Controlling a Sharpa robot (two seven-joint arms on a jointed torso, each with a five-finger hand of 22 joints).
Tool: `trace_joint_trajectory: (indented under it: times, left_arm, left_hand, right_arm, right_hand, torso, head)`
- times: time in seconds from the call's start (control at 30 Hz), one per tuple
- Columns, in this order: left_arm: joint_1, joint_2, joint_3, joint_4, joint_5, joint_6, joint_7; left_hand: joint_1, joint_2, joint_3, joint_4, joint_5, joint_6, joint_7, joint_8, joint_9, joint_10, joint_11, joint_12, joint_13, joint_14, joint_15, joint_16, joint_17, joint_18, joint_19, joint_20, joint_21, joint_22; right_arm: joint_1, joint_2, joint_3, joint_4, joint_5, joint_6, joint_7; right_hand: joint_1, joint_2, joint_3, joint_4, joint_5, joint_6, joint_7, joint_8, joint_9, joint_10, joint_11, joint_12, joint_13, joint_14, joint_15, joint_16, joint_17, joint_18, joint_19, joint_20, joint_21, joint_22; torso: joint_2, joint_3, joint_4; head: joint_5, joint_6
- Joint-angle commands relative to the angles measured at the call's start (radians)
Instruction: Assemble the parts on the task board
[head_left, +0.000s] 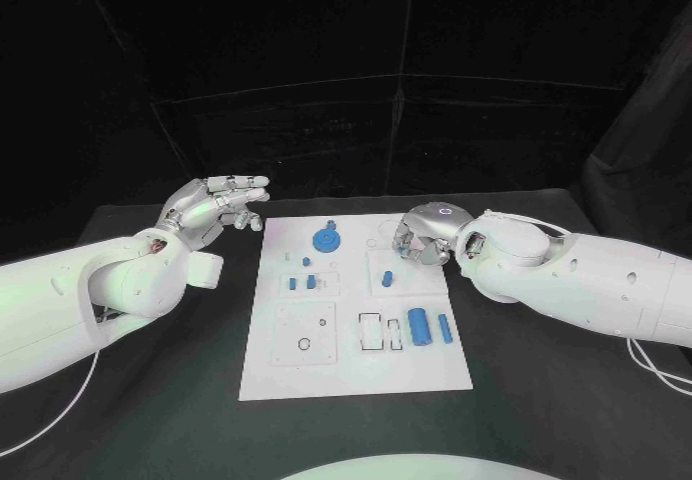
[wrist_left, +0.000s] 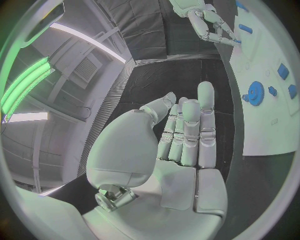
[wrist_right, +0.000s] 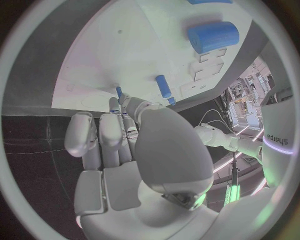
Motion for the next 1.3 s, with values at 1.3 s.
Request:
trace_joint_trajectory:
  times: [1.3]
  left_arm:
    - [0.002, 0.005, 0.001, -0.001, 0.003, -0.005, 0.008]
  left_hand:
    - [0.003, 0.007, -0.002, -0.007, -0.002, -0.001, 0.005, -0.003, -0.001, -0.009, 0.002, 0.008, 0.002, -0.009, -0.002, -0.007, -0.004, 0.012, -0.007, 0.0, -0.007, -0.002]
  right_arm:
    - [-0.056, 0.046, 0.001, 0.224, 0.148, -0.178, 0.137]
  right_hand:
    - [-0.023, -0.001, 0.021, -0.021, 0.015, -0.001, 0.005, -0.004, 0.0, -0.004, 0.005, -0.012, -0.003, 0.029, -0.002, 0.015, 0.006, -0.017, 0.01, 0.0, 0.008, 0.009]
  torso:
    - [0.0, -0.003, 0.001]
  head:
    - [0.121, -0.019]
